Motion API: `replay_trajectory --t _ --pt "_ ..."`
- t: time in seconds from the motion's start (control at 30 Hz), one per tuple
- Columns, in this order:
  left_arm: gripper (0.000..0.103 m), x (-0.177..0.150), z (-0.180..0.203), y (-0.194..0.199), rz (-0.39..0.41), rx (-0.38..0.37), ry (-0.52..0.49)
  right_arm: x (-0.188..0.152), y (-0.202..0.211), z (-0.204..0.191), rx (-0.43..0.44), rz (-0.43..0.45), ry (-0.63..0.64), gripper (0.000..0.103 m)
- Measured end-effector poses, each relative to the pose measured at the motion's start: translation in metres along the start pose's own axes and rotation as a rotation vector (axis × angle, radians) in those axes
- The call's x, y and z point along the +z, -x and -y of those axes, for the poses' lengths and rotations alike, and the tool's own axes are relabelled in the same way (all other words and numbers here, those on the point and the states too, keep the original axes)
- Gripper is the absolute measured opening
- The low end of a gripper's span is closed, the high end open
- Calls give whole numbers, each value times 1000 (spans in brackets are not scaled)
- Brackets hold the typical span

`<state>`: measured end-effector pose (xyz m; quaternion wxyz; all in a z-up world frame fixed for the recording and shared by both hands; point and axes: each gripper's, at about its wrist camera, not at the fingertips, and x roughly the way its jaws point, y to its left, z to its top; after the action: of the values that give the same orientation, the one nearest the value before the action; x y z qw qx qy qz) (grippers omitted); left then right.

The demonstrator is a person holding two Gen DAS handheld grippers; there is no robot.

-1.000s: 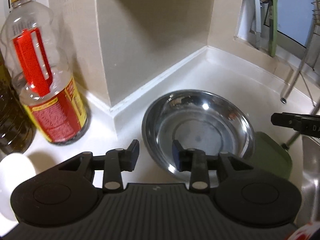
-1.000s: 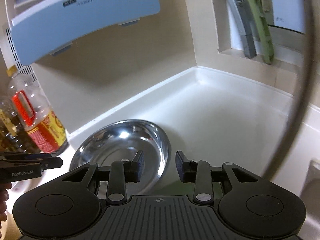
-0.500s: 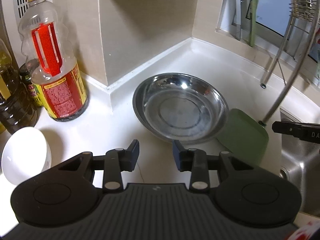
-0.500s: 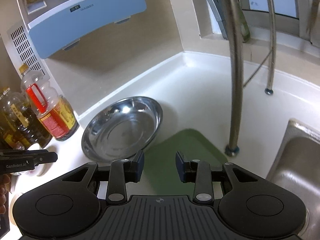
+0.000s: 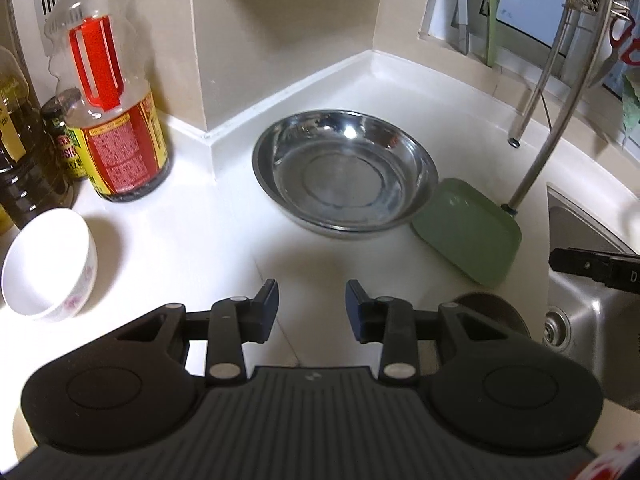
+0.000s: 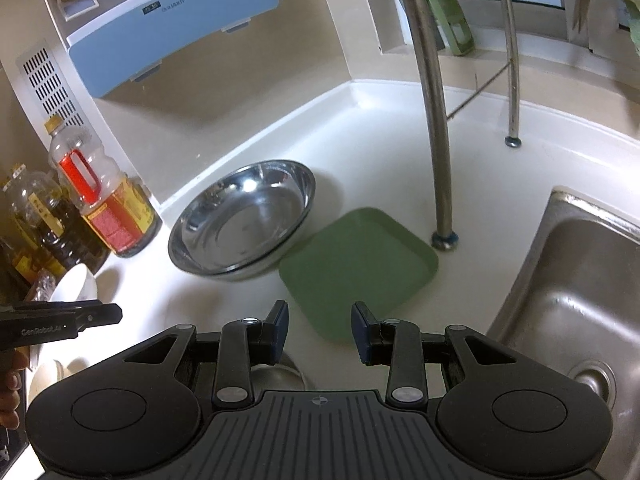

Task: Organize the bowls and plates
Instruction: 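Move the left gripper back toward the green square plate edge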

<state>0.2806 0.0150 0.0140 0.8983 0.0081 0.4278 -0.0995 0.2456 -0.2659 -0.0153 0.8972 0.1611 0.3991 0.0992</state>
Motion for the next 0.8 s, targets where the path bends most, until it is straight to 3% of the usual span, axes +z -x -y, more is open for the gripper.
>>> replay_trajectory --t 0.8 --pt "34 -40 16 12 -77 64 28 -30 1 8 -11 -118 26 35"
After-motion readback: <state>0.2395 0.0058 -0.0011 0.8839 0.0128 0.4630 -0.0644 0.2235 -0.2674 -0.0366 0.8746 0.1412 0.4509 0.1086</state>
